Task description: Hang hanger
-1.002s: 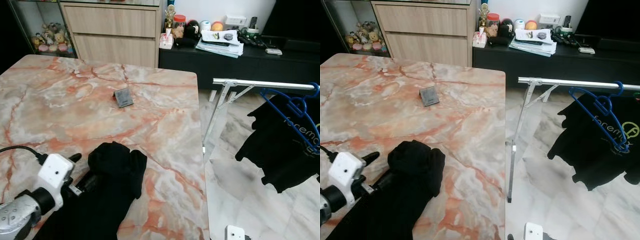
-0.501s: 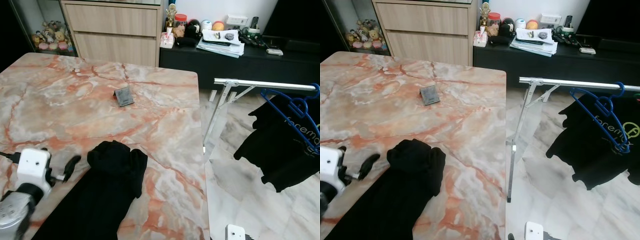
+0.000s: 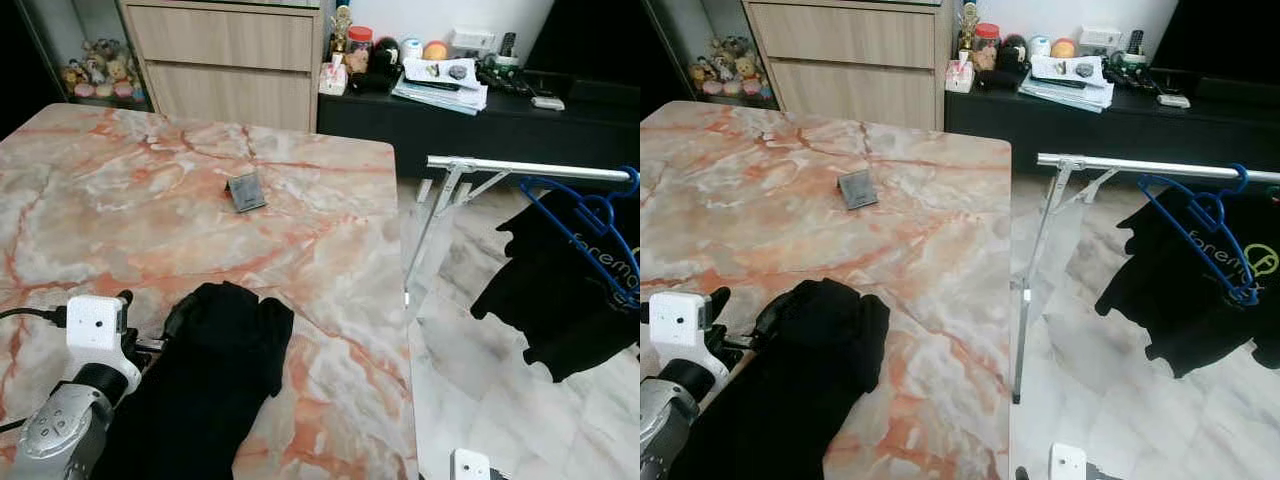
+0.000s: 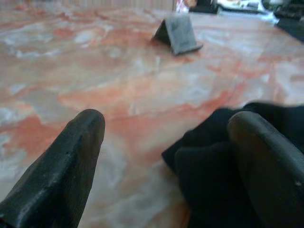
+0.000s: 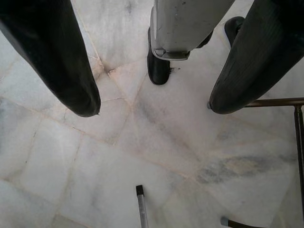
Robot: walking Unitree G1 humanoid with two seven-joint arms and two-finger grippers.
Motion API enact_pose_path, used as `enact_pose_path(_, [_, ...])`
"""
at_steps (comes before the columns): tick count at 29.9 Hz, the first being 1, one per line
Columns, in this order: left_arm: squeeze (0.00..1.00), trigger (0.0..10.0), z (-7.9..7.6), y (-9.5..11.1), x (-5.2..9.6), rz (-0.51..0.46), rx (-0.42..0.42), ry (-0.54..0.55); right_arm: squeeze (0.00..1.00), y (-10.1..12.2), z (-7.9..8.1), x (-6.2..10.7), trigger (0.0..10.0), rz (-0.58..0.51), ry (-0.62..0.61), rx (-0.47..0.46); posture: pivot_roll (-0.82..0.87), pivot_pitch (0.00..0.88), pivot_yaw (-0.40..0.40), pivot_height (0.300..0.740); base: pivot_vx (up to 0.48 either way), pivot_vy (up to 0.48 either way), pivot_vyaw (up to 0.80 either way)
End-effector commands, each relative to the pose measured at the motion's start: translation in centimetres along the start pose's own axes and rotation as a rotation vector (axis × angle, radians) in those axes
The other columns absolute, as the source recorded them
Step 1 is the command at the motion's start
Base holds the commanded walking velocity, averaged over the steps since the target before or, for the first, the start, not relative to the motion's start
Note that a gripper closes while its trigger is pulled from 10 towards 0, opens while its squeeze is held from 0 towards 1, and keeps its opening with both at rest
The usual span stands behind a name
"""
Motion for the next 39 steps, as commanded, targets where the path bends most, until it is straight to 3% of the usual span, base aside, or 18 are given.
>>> enact_pose_path(1, [0.0, 10.0, -0.08, 0.34, 0.17, -0.021, -0.009, -0.003, 0.0, -0.72, -0.12, 0.14, 10.0, 0.025, -0.002, 0.002, 0.06, 0.125, -0.041, 0.74, 0.0, 0.0, 0.0])
enact_pose_path(39, [0.0, 10.0, 0.08, 1.33, 0.04, -0.064, -0.016, 0.01, 0.0, -0.52, -0.1, 0.1, 10.0, 0.018, -0.001, 0.0, 0.06, 0.143, -0.047, 0.74, 0.0, -0.351, 0.0])
Point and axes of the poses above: a point about 5 cm out from each wrist's last joint towards the gripper, its own x axis pointing back from the gripper into the wrist, its own y axis along the axis of the wrist's last joint, z = x × y, the point moved 1 cm from there along -x, pointing out of the wrist towards the gripper, and after that the axes turned 3 degrees about x, right-handed, at the moved point
